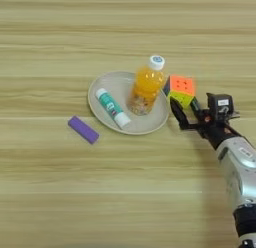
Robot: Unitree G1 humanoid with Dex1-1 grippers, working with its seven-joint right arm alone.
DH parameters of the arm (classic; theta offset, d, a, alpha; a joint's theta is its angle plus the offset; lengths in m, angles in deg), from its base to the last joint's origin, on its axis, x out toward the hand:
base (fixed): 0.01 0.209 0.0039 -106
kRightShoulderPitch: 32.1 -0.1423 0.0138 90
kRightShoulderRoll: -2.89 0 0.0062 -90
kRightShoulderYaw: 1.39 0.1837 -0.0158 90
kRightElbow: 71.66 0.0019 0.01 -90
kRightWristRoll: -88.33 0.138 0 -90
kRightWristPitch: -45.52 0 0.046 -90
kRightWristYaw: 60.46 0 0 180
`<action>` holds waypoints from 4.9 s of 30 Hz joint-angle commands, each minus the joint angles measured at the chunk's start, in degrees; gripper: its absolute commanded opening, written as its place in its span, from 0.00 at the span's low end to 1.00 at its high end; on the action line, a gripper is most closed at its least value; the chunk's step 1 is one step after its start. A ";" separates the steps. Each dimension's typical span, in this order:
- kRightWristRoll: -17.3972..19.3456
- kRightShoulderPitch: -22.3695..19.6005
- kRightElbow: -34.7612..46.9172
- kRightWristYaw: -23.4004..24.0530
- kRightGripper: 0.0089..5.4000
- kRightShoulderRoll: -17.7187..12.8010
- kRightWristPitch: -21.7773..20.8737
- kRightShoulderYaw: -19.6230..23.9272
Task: Move the objects on the table
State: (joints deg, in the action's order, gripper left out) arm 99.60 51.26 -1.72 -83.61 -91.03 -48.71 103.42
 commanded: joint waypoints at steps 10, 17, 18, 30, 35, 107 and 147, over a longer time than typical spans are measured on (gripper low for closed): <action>-0.93 -6.99 -0.41 0.43 0.99 -1.13 -2.26 -1.26; -1.47 -11.03 -6.80 0.48 0.99 -1.10 -3.29 -1.73; -1.49 -11.66 -7.88 0.39 0.99 -1.06 -3.41 -1.81; -2.01 -18.62 -21.25 0.91 0.99 -1.12 -8.07 -1.28; -1.61 -19.30 -22.70 0.51 0.86 -1.21 -9.22 -0.96; 0.49 -19.62 -38.49 4.45 0.74 -11.76 -17.13 9.22; 12.62 9.01 14.91 -25.44 0.99 -14.36 -0.52 6.83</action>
State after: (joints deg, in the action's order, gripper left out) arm 112.50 61.89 9.53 -108.72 -103.92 -47.06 111.25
